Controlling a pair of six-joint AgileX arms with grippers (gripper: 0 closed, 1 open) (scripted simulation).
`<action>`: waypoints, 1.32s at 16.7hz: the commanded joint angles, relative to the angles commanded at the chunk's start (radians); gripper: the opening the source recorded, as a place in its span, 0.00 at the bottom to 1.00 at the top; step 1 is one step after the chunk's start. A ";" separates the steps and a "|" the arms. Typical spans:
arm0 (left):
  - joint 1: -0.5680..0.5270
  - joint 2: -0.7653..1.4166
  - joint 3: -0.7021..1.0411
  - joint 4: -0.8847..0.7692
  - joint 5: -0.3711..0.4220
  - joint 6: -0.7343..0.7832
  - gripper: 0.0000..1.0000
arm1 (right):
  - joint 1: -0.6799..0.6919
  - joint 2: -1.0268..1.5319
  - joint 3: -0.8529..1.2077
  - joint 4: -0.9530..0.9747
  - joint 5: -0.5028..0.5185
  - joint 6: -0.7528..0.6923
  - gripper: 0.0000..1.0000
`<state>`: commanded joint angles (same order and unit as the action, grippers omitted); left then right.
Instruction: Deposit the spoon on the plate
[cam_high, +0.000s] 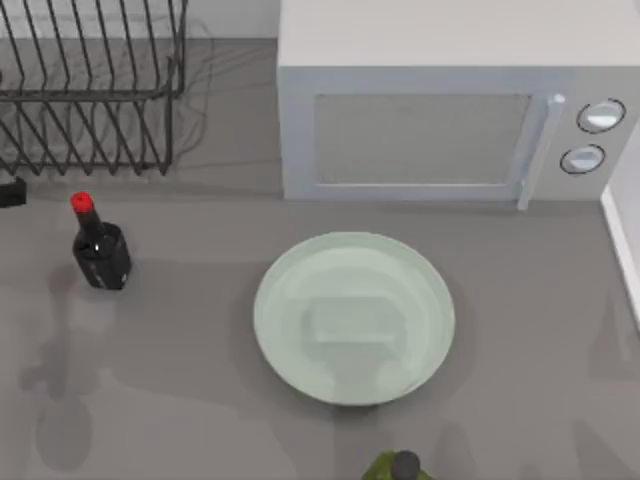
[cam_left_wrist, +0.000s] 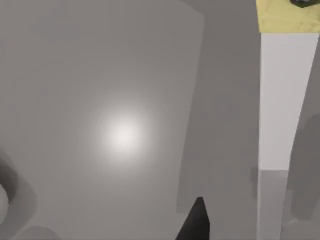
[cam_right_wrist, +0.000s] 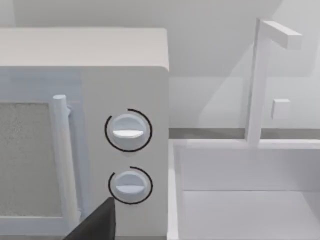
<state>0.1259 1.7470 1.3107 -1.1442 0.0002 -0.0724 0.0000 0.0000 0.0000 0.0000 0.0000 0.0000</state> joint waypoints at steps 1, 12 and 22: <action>0.000 0.000 0.000 0.000 0.000 0.000 0.00 | 0.000 0.000 0.000 0.000 0.000 0.000 1.00; -0.381 0.018 0.277 -0.005 0.004 0.441 0.00 | 0.000 0.000 0.000 0.000 0.000 0.000 1.00; -0.818 0.318 0.496 -0.040 -0.010 0.875 0.00 | 0.000 0.000 0.000 0.000 0.000 0.000 1.00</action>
<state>-0.6924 2.0650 1.8069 -1.1843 -0.0101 0.8021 0.0000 0.0000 0.0000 0.0000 0.0000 0.0000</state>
